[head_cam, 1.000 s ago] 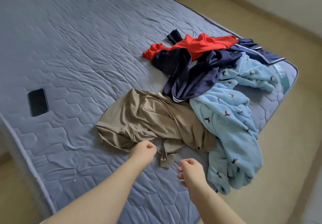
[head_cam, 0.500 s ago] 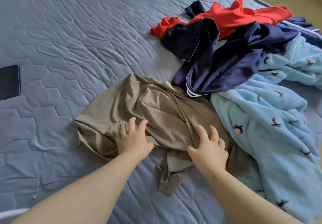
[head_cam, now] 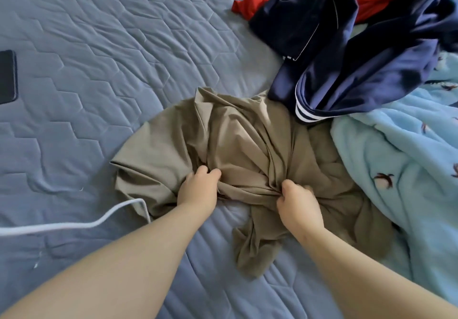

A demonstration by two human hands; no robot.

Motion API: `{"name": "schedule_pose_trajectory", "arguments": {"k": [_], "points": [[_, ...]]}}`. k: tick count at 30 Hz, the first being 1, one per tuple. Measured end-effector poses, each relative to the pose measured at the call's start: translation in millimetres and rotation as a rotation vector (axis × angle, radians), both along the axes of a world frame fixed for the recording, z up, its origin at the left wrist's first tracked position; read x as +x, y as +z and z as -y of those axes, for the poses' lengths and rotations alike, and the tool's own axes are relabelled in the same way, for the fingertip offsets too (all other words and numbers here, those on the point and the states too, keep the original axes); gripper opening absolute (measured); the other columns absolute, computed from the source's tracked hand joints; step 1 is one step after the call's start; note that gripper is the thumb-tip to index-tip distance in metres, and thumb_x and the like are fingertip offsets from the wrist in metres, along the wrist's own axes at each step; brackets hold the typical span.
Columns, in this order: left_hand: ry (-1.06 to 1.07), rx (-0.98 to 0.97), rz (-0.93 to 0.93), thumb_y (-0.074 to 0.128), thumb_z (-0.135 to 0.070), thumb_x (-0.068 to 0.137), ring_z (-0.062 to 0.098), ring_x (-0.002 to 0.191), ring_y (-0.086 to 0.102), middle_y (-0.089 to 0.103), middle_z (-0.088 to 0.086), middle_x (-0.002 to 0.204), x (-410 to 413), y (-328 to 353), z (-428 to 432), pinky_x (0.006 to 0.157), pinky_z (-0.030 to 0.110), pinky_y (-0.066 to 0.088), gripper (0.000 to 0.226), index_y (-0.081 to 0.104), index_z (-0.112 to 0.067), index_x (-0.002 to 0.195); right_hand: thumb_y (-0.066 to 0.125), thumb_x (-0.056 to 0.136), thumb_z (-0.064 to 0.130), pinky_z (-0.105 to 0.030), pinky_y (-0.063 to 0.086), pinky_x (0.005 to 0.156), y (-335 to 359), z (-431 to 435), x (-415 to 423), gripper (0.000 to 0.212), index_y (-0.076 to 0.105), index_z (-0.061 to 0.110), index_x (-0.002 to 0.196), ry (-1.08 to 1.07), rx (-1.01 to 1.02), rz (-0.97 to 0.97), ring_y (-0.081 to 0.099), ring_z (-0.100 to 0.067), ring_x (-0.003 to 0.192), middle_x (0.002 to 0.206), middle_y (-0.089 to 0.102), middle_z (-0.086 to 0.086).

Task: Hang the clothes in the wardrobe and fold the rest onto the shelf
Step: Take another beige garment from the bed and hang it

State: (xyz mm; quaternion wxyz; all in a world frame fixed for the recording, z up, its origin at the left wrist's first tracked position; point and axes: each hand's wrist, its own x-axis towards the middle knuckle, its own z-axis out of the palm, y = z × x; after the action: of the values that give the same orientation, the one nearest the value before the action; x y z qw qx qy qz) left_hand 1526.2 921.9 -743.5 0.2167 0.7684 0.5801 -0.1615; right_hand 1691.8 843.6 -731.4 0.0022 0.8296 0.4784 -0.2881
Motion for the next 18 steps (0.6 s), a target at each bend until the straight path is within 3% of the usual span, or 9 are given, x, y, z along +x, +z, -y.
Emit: {"name": "schedule_pose_trajectory", "arguments": {"k": [3,7,13,15,18], "points": [[0.047,-0.05,0.019,0.034,0.002,0.086,0.035,0.104,0.051,0.047,0.013,0.112,-6,6,5,0.075,0.037,0.038,0.025,0.043,-0.011,0.105,0.041,0.091,0.011,-0.03,0.036,0.066,5,6,-9,0.016,0.034,0.012,0.076,-0.152,-0.059,-0.164,0.047,-0.029,0.08,0.082,0.05,-0.008],[0.197,-0.136,0.139,0.034,0.004,0.082,0.031,0.096,0.05,0.05,0.011,0.11,-18,26,8,0.074,0.033,0.038,0.026,0.044,-0.016,0.095,0.033,0.093,0.012,-0.035,0.038,0.069,37,3,-23,0.006,0.03,0.01,0.09,-0.266,-0.058,-0.144,0.048,-0.031,0.076,0.081,0.048,-0.007],[0.472,-0.07,0.34,0.037,0.002,0.082,0.018,0.082,0.042,0.056,0.004,0.105,-41,101,-11,0.071,0.024,0.033,0.028,0.045,-0.025,0.088,0.034,0.092,0.019,-0.036,0.038,0.076,119,-24,-51,0.016,0.038,0.009,0.104,-0.329,-0.011,-0.184,0.05,-0.031,0.088,0.097,0.053,-0.013],[0.517,-0.028,0.377,0.038,0.001,0.083,0.019,0.083,0.044,0.058,0.004,0.105,-55,137,-21,0.072,0.024,0.035,0.028,0.045,-0.025,0.089,0.037,0.092,0.022,-0.033,0.037,0.071,151,-31,-67,0.023,0.04,0.009,0.109,-0.335,0.05,-0.22,0.05,-0.028,0.085,0.101,0.056,-0.013],[0.571,0.019,0.443,0.036,0.003,0.083,0.027,0.095,0.053,0.059,0.008,0.108,-83,193,-33,0.074,0.028,0.038,0.029,0.047,-0.023,0.088,0.044,0.092,0.034,-0.03,0.033,0.058,198,-37,-94,0.023,0.045,0.011,0.098,-0.326,0.165,-0.268,0.047,-0.019,0.072,0.083,0.054,-0.002]]}}
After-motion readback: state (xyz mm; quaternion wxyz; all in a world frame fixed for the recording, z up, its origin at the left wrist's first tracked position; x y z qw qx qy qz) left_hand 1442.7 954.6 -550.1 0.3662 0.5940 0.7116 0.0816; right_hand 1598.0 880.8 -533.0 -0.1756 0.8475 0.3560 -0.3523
